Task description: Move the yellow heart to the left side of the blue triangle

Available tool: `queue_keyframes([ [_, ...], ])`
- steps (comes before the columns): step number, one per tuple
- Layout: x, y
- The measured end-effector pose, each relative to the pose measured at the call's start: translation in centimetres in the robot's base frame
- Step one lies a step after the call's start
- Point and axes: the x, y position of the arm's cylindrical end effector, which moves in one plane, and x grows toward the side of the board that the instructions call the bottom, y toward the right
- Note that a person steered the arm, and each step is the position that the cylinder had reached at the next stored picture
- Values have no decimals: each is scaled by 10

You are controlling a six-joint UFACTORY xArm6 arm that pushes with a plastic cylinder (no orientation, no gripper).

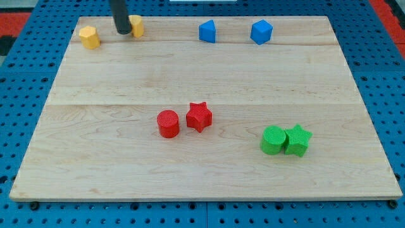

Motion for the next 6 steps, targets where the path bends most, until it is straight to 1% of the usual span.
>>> queue_keyframes([
  [1, -10, -3],
  [2, -11, -39],
  [3, -33, -13],
  [4, -40, -2],
  [6, -12, 41],
])
